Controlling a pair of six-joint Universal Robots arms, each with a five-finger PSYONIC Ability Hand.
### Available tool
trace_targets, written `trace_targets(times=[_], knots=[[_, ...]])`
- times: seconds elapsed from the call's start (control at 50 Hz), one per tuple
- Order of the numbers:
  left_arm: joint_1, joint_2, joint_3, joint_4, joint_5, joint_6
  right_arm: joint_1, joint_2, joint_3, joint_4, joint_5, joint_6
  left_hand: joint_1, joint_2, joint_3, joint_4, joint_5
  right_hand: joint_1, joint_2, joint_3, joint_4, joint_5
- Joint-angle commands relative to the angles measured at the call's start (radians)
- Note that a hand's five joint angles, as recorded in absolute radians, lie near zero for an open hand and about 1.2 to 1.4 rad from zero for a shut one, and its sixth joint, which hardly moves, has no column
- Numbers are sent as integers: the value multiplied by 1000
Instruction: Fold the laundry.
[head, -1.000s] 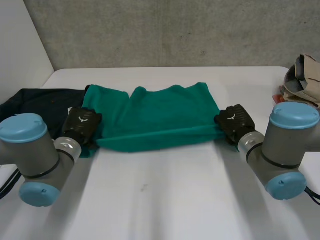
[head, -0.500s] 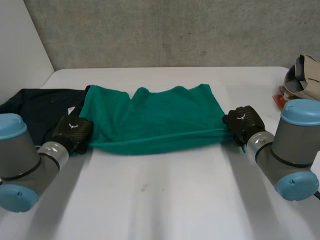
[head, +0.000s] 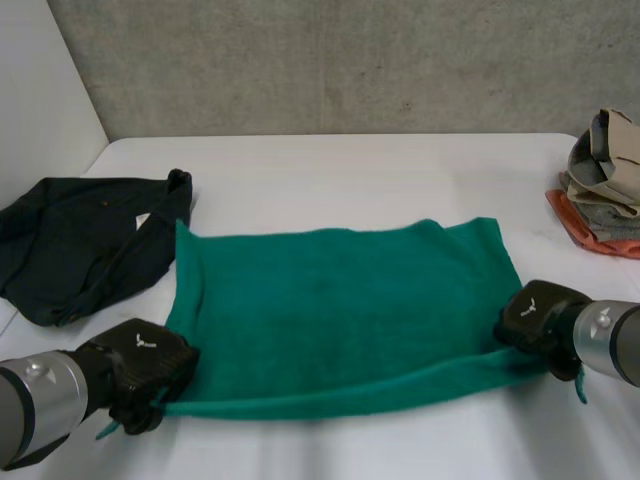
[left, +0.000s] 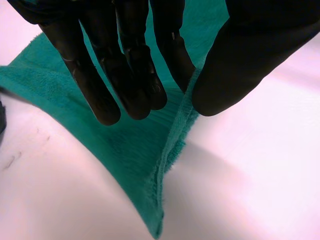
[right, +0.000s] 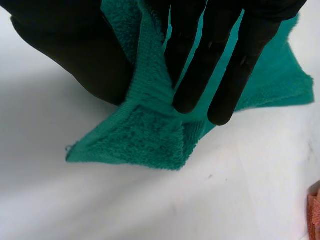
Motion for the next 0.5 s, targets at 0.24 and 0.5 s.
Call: trace_targets(times=[0.24,0.5], knots=[[-130,-471,588,316,-166,-8,70,272,-357,-340,61,183,251,202,208,199,236,270,224,206,196,206],[-82,-443,1060,851,-224,-223,82,191,-563,-1235,60,596,251,202,208,199,236,270,224,206,196,206]])
